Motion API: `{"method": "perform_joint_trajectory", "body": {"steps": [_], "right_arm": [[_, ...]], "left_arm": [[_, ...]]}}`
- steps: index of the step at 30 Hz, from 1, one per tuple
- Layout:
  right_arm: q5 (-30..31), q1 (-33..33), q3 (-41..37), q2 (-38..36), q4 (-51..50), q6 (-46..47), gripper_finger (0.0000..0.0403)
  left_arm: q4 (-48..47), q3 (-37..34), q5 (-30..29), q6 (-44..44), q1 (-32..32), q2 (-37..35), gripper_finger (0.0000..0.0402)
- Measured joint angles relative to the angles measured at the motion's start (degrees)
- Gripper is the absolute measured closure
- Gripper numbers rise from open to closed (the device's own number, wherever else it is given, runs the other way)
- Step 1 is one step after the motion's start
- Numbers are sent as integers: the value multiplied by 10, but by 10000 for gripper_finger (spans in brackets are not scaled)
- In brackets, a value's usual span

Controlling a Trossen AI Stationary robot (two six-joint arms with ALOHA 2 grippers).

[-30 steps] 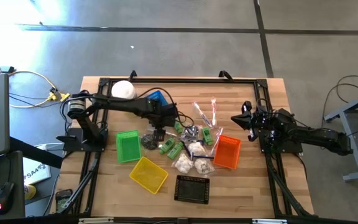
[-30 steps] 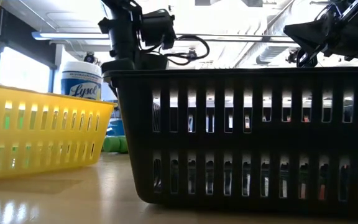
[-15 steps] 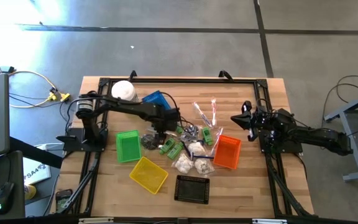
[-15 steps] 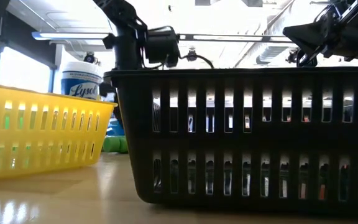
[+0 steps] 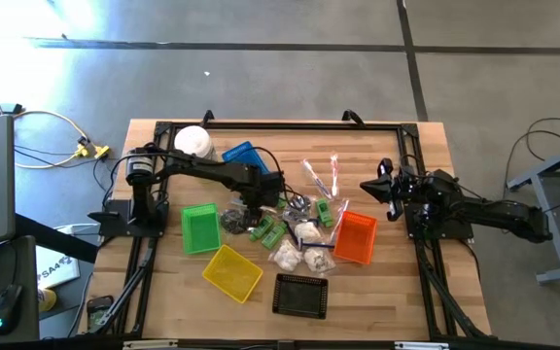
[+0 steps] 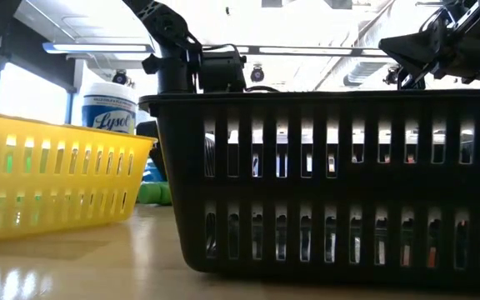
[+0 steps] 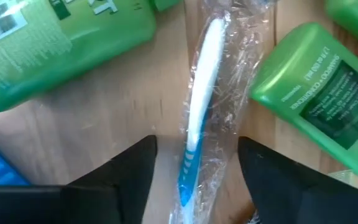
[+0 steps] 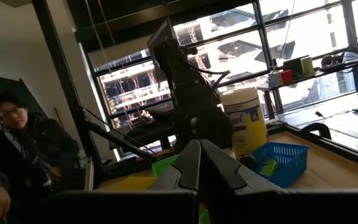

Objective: Pick & Place Travel size toiletries
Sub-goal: Put the blue toothbrush into the yellow bin

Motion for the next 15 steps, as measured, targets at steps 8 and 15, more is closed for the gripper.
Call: {"method": "perform_joint_trajectory", "body": {"steps": [8,15], "right_arm": [[0,0,0,0,1,-8,400],[0,0,0,0,0,-8,400]], "left_arm": [[1,-1,0,0,0,-1,323],[0,-1,-5,-9,0,0,387]]}}
